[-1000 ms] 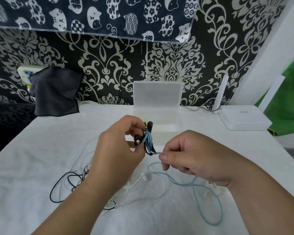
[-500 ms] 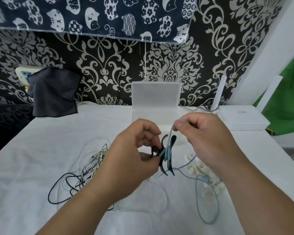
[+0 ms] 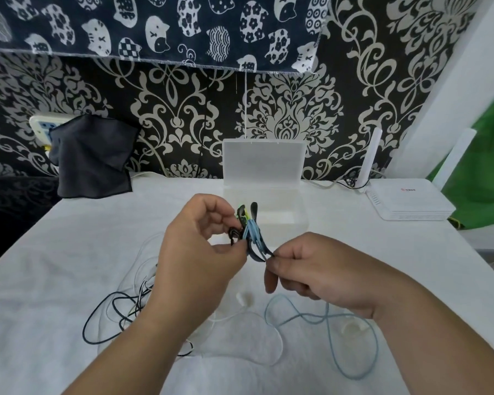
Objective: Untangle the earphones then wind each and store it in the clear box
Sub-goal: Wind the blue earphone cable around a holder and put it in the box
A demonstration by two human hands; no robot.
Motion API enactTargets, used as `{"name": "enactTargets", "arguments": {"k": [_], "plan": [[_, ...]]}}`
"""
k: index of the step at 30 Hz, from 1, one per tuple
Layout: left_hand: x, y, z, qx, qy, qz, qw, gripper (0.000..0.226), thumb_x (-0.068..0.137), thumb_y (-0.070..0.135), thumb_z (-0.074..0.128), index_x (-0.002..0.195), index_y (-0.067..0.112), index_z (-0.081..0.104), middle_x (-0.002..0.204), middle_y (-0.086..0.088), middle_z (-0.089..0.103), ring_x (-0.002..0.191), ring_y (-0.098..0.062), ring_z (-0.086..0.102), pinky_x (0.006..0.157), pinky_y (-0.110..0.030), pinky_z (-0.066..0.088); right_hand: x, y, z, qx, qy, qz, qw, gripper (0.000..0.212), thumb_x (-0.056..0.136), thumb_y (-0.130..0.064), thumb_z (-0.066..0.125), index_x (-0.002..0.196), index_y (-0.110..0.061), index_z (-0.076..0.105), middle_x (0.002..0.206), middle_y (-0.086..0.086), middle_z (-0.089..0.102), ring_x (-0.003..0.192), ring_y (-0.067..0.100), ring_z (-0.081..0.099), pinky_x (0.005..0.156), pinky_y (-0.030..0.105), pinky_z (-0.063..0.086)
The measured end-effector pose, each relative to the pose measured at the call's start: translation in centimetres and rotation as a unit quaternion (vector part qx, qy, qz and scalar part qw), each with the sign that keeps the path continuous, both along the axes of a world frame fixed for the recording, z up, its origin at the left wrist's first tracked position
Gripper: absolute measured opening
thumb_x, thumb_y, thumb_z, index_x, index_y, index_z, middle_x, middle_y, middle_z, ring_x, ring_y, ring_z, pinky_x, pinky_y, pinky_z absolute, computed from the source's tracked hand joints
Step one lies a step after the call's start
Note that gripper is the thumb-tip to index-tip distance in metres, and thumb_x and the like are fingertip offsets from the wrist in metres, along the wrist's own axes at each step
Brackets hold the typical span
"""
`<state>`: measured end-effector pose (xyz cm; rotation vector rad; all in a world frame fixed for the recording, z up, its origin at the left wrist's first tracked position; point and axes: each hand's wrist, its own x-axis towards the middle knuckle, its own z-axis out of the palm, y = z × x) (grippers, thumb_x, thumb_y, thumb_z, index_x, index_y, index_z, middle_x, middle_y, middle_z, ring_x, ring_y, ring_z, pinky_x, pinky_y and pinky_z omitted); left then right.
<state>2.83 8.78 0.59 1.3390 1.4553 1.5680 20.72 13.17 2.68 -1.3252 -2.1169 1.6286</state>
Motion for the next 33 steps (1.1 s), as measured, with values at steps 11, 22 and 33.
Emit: {"name": "enactTargets", "arguments": {"k": [11, 22, 33], "plan": [[0.8, -0.7, -0.2, 0.013, 0.249, -0.043, 0.968, 0.048, 0.077, -0.002, 0.072, 0.099, 0.037, 0.053, 0.095, 0.02, 0.061, 0.086, -0.008, 0.063, 0.071, -0.024, 0.057, 0.3, -0.3, 2.0, 0.073, 0.12, -0.045, 0.989, 0.026, 0.096, -0.017, 0.062, 0.075, -0.007, 0.074, 0.05, -0.003, 0.038, 0.046, 0.008, 0.031, 0.048, 0.021, 0.027], [0.4, -0.9, 0.7, -0.024, 0.057, -0.17, 0.983, 0.049, 0.072, -0.013, 0.072, 0.091, 0.032, 0.065, 0.085, 0.002, 0.066, 0.09, -0.021, 0.064, 0.066, -0.042, 0.061, 0.6, 0.7, 1.2, 0.243, 0.027, -0.191, 0.951, 0.018, 0.094, -0.024, 0.066, 0.078, -0.019, 0.071, 0.048, -0.014, 0.049, 0.041, 0.003, 0.041, 0.044, 0.011, 0.032], [-0.4, -0.4, 0.9, 0.032, -0.026, -0.035, 0.999, 0.038, 0.076, -0.017, 0.07, 0.09, 0.018, 0.077, 0.087, -0.002, 0.073, 0.084, -0.017, 0.069, 0.06, -0.015, 0.052, -1.3, -0.5, 0.5, 0.04, -0.019, 0.002, 0.999, 0.031, 0.103, -0.028, 0.051, 0.086, -0.019, 0.074, 0.062, -0.002, 0.051, 0.06, 0.01, 0.056, 0.072, 0.031, 0.043]]}}
